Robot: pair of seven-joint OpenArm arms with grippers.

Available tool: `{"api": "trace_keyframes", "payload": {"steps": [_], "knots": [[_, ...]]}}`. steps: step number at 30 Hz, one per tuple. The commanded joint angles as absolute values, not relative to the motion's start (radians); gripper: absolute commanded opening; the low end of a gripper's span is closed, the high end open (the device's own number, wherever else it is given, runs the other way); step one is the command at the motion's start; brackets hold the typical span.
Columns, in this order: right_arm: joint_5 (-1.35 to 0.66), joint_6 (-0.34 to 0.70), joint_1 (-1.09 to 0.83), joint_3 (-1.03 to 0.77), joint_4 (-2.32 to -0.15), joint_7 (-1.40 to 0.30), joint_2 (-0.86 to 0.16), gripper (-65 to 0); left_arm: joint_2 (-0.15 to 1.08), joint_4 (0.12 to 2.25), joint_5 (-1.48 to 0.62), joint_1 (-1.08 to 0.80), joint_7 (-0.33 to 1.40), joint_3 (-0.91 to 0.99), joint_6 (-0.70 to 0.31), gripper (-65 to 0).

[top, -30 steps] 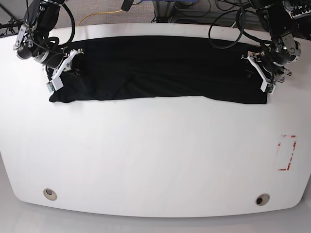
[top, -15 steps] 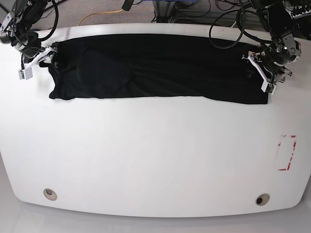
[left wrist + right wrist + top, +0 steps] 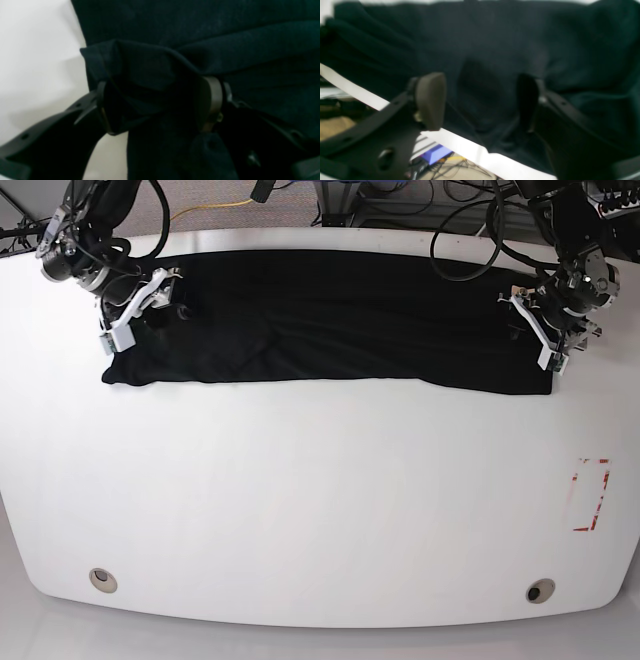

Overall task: Fold the T-shirt properly
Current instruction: 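Regrasp the shirt strip ends with both grippers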

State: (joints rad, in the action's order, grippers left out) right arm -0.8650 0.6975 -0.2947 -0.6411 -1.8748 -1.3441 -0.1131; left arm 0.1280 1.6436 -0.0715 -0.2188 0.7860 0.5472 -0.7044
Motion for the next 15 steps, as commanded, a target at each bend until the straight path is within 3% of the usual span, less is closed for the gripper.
{"api": "trace_keyframes", "payload": {"steps": [1,5,10,15], "knots": [[-0.789,0.698,-0.262,-0.619,-1.868,-1.290,-0.108,-35.0,0.140,1.653,-0.042,-0.220,0.814,0.552,-0.698,-25.8],[-0.628,0.698,-0.223,-0.535,-1.768,-1.253,-0.110,-46.9,0.137,1.655,-0.045,-0.219,0.814,0.556,-0.698,-25.7],[-0.573,0.698,-0.183,-0.518,-1.666,-1.208,-0.128,-47.7,0.142,1.679,-0.176,-0.199,0.845,0.564,-0.698,-24.6],[-0.568,0.698,-0.183,-0.518,-1.658,-1.208,-0.143,-47.7,0.186,1.721,-0.403,-0.186,1.018,0.676,-0.698,-14.6]]}}
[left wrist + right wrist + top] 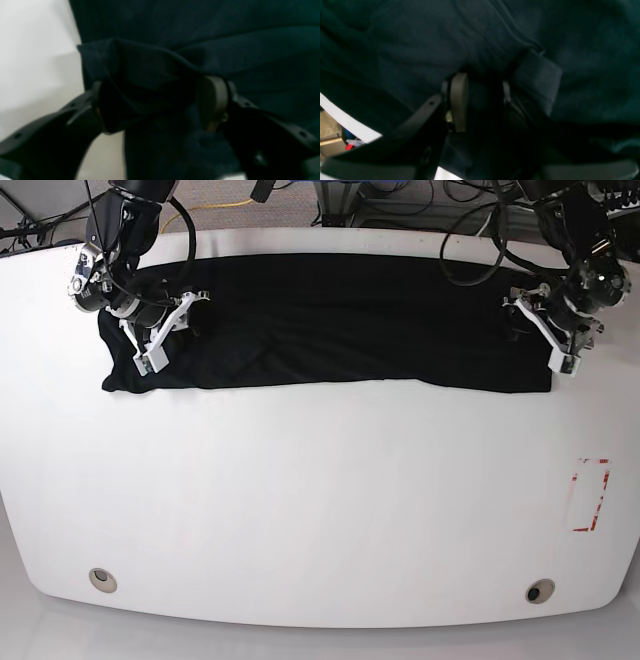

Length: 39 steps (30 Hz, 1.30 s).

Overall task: Fold the T-shirt properly
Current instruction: 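Regrasp the shirt strip ends with both grippers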

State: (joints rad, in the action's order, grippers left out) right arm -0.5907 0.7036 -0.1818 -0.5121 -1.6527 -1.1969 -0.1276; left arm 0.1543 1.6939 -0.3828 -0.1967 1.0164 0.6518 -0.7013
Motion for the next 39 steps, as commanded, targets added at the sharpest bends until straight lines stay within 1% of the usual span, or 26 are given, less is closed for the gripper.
{"api": "trace_keyframes", "payload": {"steps": [1,4,7,10,15,23,28,33,34,35,37,39], "knots": [[-0.570,0.698,-0.183,-0.518,-1.658,-1.208,-0.145,-47.7,0.189,1.725,-0.449,-0.180,1.044,0.700,-0.698,-13.5],[-0.572,0.698,-0.185,-0.518,-1.658,-1.208,-0.145,-47.7,0.220,1.721,-0.565,-0.166,1.107,0.760,-0.698,-12.8],[-0.572,0.698,-0.186,-0.518,-1.658,-1.208,-0.147,-47.7,0.254,1.712,-0.639,-0.168,1.150,0.806,-0.698,-12.8],[-0.572,0.698,-0.185,-0.518,-1.658,-1.208,-0.147,-47.7,0.263,1.638,-0.682,-0.165,1.173,0.832,-0.698,-12.8],[-0.573,0.698,-0.185,-0.518,-1.659,-1.208,-0.145,-47.9,0.317,1.504,-0.751,-0.168,1.176,0.811,-0.698,-12.8],[-0.573,0.698,-0.185,-0.519,-1.659,-1.208,-0.145,-48.0,0.311,1.466,-0.762,-0.170,1.178,0.736,-0.698,-13.1],[-0.573,0.698,-0.185,-0.519,-1.659,-1.208,-0.143,-48.0,0.271,1.452,-0.762,-0.168,1.178,0.700,-0.698,-13.2],[-0.573,0.698,-0.185,-0.521,-1.659,-1.208,-0.143,-48.0,0.262,1.451,-0.762,-0.186,1.176,0.659,-0.698,-13.3],[-0.573,0.698,-0.185,-0.521,-1.659,-1.208,-0.143,-48.0,0.255,1.449,-0.762,-0.188,1.175,0.651,-0.698,-14.3],[-0.573,0.698,-0.185,-0.521,-1.659,-1.208,-0.143,-48.0,0.245,1.448,-0.757,-0.188,1.173,0.647,-0.698,-18.1],[-0.573,0.698,-0.185,-0.524,-1.659,-1.208,-0.143,-48.0,0.228,1.446,-0.743,-0.186,1.170,0.648,-0.698,-28.5],[-0.573,0.698,-0.186,-0.526,-1.659,-1.208,-0.143,-48.0,0.213,1.451,-0.702,-0.183,1.159,0.648,-0.698,-49.2]]}}
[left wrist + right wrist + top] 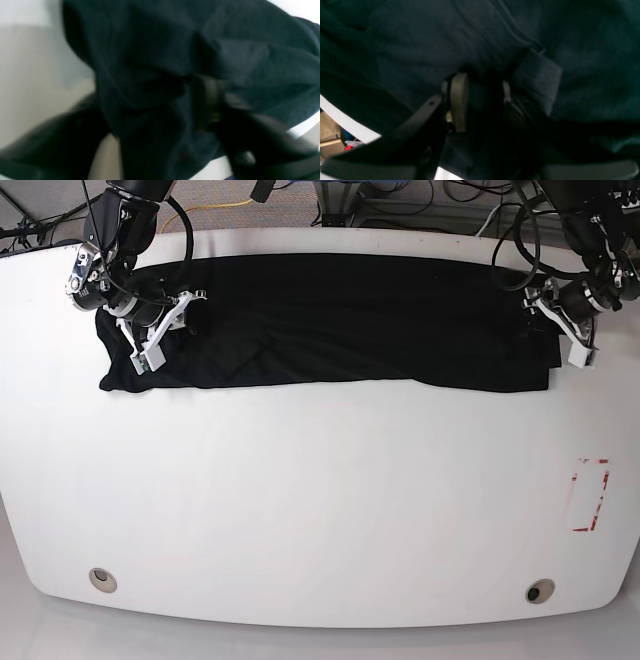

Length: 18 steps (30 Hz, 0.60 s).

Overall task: Fold the T-shirt properly
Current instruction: 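Regrasp the shirt strip ends with both grippers, then carry the left gripper's end of the strip toward the right gripper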

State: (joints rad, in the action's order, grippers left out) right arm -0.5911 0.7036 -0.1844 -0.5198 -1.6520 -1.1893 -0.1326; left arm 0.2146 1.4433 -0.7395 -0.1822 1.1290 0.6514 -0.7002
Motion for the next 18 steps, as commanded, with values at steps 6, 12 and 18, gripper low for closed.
{"api": "trace_keyframes", "payload": {"steps": [6,12,18], "knots": [[-0.573,0.698,-0.185,-0.524,-1.659,-1.208,-0.142,-48.2,0.163,1.555,-0.572,-0.189,1.119,0.647,-0.698,-65.0],[-0.573,0.698,-0.185,-0.524,-1.659,-1.208,-0.142,-48.2,0.111,1.837,-0.498,-0.251,1.121,0.613,-0.698,-64.7],[-0.573,0.698,-0.185,-0.521,-1.659,-1.208,-0.142,-48.2,0.111,2.003,-0.489,-0.323,1.121,0.423,-0.698,-64.7]]}}
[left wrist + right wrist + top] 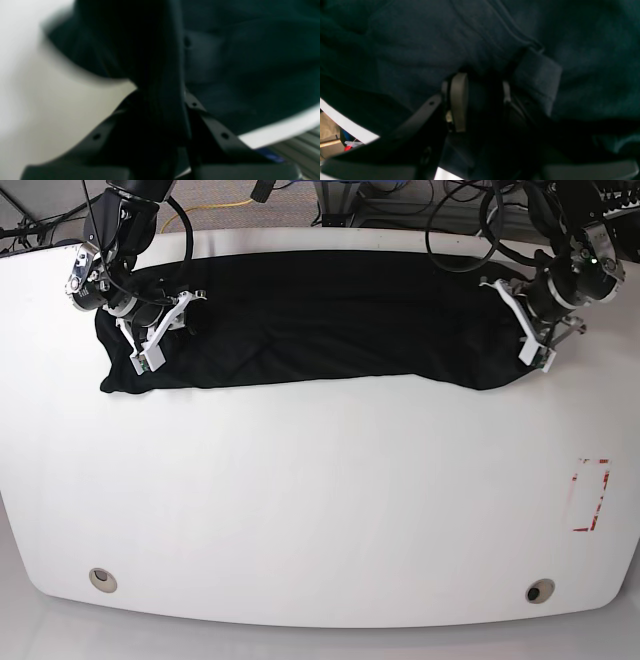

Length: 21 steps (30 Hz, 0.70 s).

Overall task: Fold the T-shirt properly
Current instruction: 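Carry the left gripper's end of the strip toward the right gripper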

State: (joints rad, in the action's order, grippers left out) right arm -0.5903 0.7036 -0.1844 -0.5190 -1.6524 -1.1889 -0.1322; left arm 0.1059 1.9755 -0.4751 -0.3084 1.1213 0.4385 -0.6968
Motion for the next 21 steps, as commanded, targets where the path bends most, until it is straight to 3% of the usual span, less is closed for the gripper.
{"api": "trace_keyframes", "payload": {"steps": [1,11,21], "knots": [[-0.573,0.698,-0.185,-0.521,-1.659,-1.208,-0.142,-48.2,0.111,2.006,-0.489,-0.331,1.121,0.374,-0.698,-64.7],[-0.573,0.698,-0.185,-0.521,-1.659,-1.207,-0.142,-48.2,0.079,2.003,-0.487,-0.282,1.116,0.027,-0.698,-64.7],[-0.573,0.698,-0.186,-0.521,-1.659,-1.207,-0.142,-48.2,-0.033,1.977,-0.484,-0.217,1.121,-0.073,-0.698,-64.6]]}}
